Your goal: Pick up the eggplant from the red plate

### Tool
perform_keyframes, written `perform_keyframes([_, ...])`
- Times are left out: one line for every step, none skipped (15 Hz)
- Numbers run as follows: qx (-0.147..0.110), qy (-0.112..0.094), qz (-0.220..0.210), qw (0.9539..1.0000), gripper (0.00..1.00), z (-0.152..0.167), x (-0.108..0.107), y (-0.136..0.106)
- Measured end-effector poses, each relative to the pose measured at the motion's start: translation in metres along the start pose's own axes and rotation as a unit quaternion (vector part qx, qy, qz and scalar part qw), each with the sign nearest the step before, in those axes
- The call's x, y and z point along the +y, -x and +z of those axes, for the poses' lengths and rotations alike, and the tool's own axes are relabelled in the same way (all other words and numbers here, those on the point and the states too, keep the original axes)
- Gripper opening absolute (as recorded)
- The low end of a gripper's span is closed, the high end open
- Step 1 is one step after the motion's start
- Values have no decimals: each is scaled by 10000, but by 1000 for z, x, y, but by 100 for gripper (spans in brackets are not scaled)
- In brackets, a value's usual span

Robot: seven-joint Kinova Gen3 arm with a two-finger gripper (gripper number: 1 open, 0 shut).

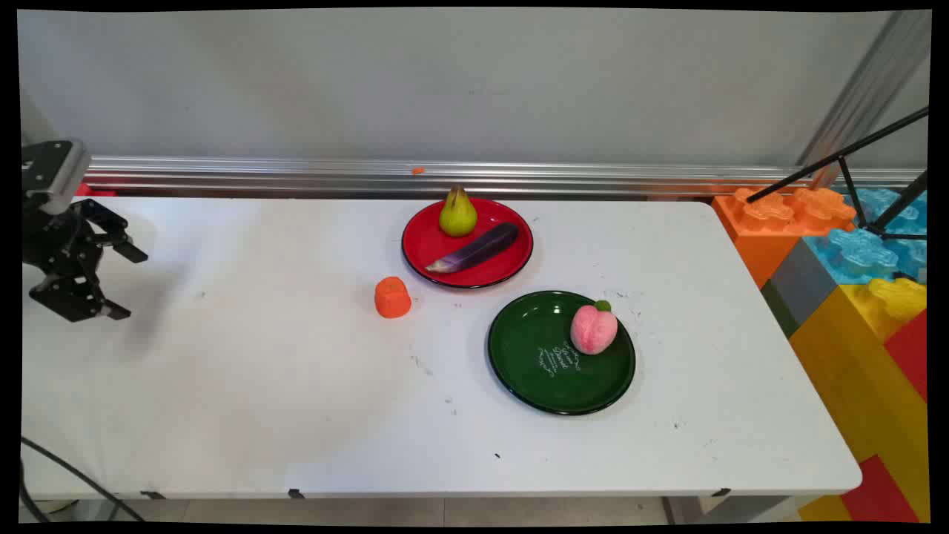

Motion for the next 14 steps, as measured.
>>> perform_keyframes([56, 20, 19, 10000, 100, 0, 1, 0])
perform_keyframes([116, 35, 38, 9999, 100, 0, 1, -1])
perform_keyframes([163, 46, 51, 9998, 100, 1, 1, -2])
perform_keyframes([247, 60, 63, 9997, 100, 1, 1, -5])
perform_keyframes([313, 67, 70, 9995, 100, 2, 1, -6])
perform_keyframes([420, 71, 84, 9991, 100, 2, 1, -10])
perform_keyframes([570, 57, 102, 9983, 100, 2, 0, -15])
perform_keyframes([754, 26, 106, 9971, 100, 2, -2, -22])
perform_keyframes([914, -2, 100, 9958, 100, 2, -4, -29])
perform_keyframes([1107, -37, 87, 9938, 100, 1, -7, -37])
perform_keyframes([1269, -60, 61, 9919, 100, 1, -9, -43])
perform_keyframes([1446, -82, 17, 9895, 100, 1, -11, -51])
perform_keyframes([1542, -90, -16, 9880, 100, 1, -13, -55])
perform_keyframes([1675, -98, -67, 9858, 100, 0, -14, -61])
